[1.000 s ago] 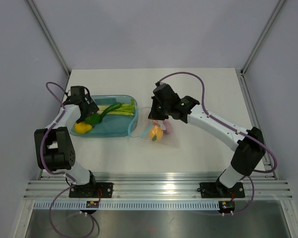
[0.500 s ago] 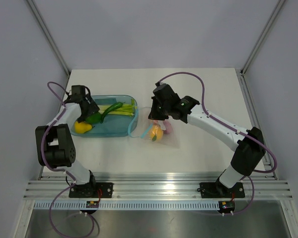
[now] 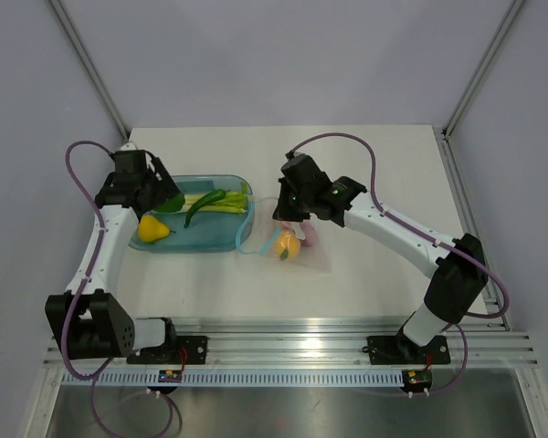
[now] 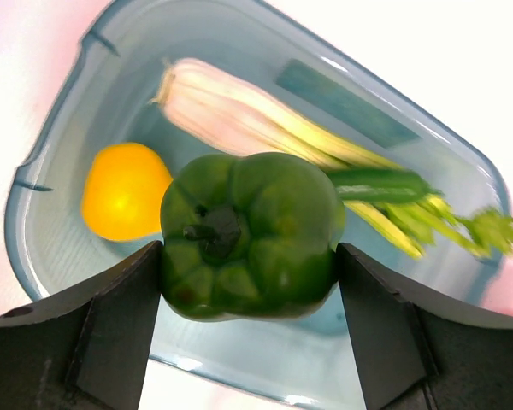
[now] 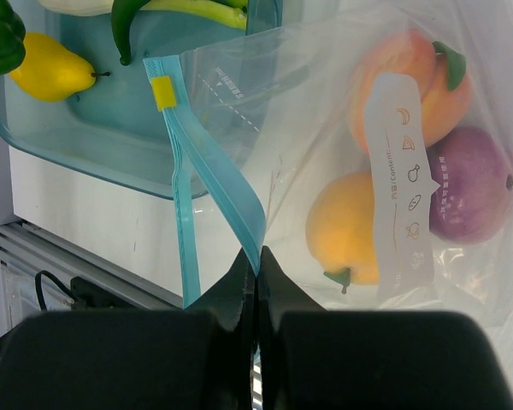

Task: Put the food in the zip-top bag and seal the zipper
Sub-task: Pick up the fake vegetable from the bin, then place the fake vegetable in the zipper food storage bag.

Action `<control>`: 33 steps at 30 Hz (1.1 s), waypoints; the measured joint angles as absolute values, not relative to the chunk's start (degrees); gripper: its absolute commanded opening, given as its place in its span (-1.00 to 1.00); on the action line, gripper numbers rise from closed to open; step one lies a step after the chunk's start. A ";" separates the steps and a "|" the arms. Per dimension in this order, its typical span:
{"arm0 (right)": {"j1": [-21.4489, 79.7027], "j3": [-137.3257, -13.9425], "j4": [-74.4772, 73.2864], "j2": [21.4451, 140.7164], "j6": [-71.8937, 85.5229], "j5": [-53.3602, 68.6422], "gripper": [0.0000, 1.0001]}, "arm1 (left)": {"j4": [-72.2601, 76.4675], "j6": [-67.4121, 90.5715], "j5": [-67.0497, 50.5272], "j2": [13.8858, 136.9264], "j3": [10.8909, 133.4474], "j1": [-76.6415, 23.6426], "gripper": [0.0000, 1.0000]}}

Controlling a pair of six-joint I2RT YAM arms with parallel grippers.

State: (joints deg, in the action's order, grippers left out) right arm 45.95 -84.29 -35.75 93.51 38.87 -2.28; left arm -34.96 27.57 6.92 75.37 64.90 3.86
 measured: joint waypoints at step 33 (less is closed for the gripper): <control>45.95 -84.29 -34.94 93.84 40.49 -0.78 -1.00 | -34.52 33.39 -14.11 69.93 60.97 -29.19 0.18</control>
